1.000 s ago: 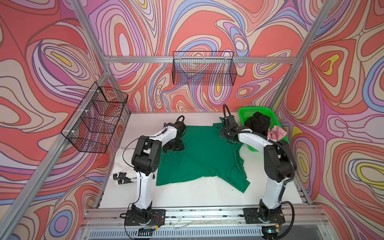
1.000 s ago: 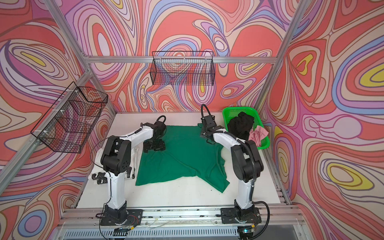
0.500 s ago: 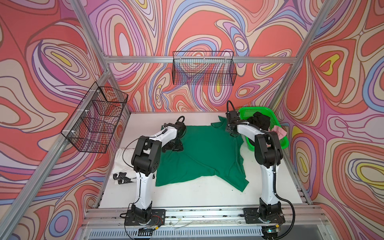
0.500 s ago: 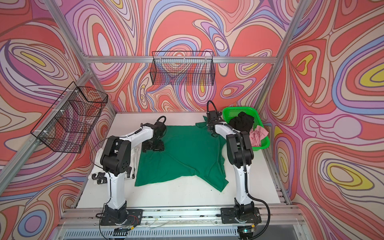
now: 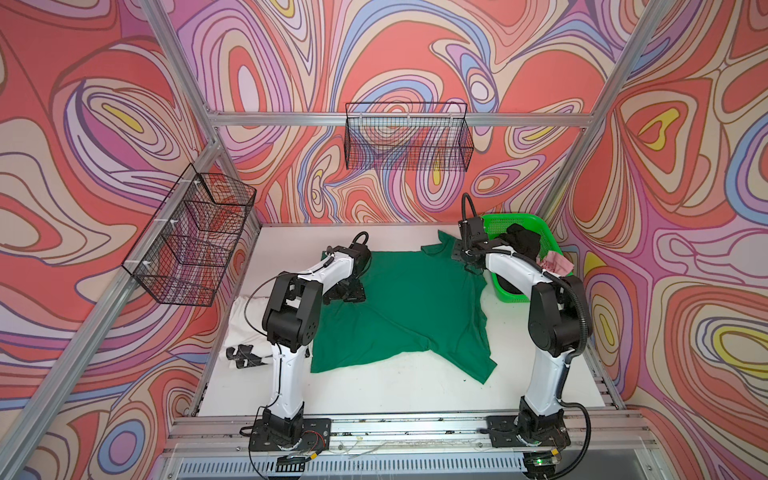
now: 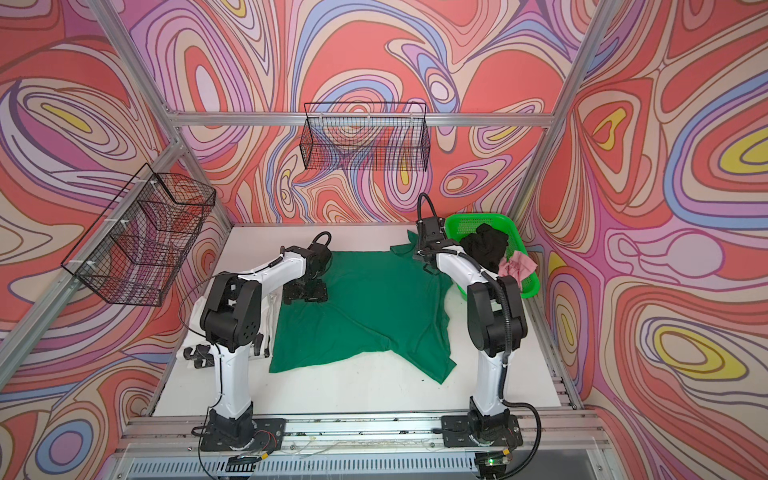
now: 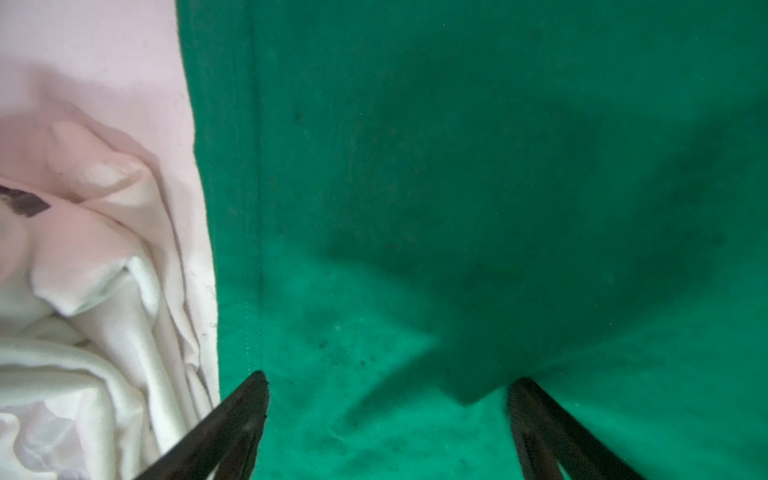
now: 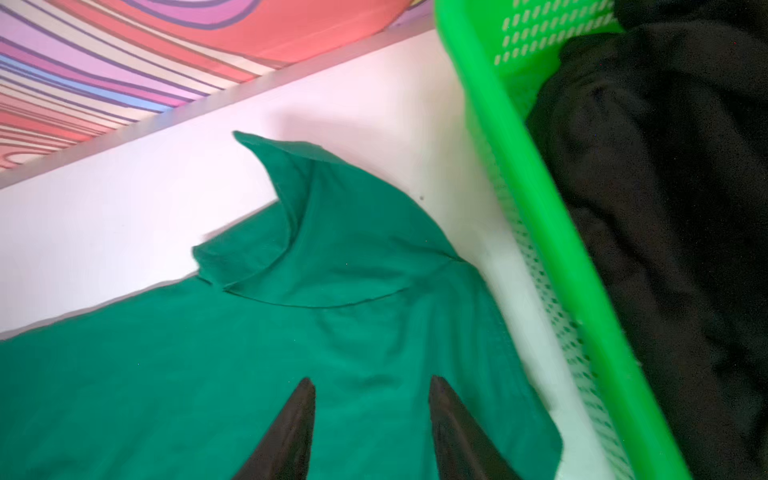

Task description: Fold and stack the t-shirts

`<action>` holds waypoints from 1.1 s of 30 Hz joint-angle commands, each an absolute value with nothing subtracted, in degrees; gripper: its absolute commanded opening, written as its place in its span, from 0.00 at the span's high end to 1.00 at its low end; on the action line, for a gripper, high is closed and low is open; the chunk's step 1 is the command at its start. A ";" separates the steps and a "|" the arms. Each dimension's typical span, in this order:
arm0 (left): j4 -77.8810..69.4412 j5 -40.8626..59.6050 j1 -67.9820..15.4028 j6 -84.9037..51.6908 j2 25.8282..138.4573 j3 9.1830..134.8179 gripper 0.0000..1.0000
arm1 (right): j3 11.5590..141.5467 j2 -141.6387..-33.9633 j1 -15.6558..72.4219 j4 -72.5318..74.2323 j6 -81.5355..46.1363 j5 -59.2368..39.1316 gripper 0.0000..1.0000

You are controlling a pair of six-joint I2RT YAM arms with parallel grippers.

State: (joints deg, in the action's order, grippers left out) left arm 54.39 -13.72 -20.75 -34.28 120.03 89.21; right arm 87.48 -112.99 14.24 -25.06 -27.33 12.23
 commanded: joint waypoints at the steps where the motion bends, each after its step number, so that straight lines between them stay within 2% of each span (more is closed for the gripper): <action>1: 57.70 -14.63 -21.33 -33.38 120.77 87.09 0.08 | 84.13 -114.48 14.52 -25.33 -30.32 5.25 0.55; 10: 57.54 -11.95 -22.20 -32.35 122.52 90.19 0.08 | 60.47 -92.03 15.10 -23.63 -35.70 5.32 0.50; 14: 57.35 -9.22 -22.22 -32.73 122.90 92.58 0.08 | 52.10 -82.22 15.74 -28.82 -36.75 3.54 0.41; 18: 55.55 -6.07 -22.20 -32.19 120.28 92.66 0.07 | 46.24 -71.73 20.93 -36.79 -39.60 6.86 0.33; 22: 54.00 -3.98 -22.15 -31.83 116.46 91.88 0.04 | 41.98 -62.99 21.71 -44.29 -42.82 4.43 0.31; 27: 52.44 -2.24 -22.42 -31.94 109.76 88.76 0.03 | 38.24 -55.87 29.03 -51.77 -49.83 2.79 0.28; 33: 50.98 -0.38 -22.96 -31.90 101.96 82.09 0.00 | 35.44 -52.49 38.99 -59.06 -58.46 4.13 0.27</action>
State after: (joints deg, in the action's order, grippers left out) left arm 51.00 -1.65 -22.65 -32.10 103.92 85.01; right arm 36.95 -53.60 36.51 -52.80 -51.83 3.42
